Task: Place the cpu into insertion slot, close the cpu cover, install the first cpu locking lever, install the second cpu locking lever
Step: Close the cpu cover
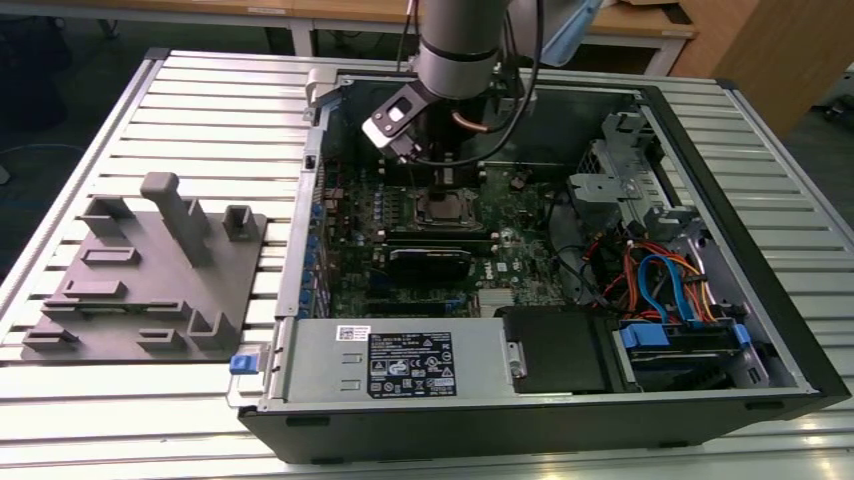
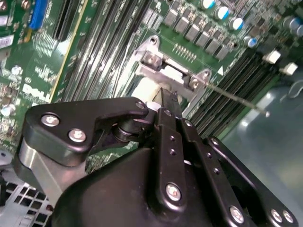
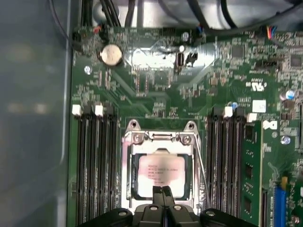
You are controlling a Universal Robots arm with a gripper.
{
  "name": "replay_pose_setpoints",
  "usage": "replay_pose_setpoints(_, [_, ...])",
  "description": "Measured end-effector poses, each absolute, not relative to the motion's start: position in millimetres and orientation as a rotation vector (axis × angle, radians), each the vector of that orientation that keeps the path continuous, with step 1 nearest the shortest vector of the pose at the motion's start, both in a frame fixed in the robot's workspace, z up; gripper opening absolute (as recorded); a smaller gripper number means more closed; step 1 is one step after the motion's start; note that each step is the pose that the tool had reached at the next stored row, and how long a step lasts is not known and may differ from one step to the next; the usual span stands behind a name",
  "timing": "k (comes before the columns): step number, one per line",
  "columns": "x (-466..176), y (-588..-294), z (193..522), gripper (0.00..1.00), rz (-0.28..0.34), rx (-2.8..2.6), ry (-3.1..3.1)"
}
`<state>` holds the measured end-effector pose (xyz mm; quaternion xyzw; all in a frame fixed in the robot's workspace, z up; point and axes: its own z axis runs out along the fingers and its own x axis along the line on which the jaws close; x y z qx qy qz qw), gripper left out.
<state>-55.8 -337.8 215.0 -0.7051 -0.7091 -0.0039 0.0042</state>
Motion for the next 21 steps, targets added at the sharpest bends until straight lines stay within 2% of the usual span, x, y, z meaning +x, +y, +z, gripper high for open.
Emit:
replay_pose_setpoints(14, [-64,-338,199,0.1,-0.02,-2.213,-2.226])
replay_pose_setpoints(21, [-64,-338,204,0.1,-0.022,-2.213,-2.226])
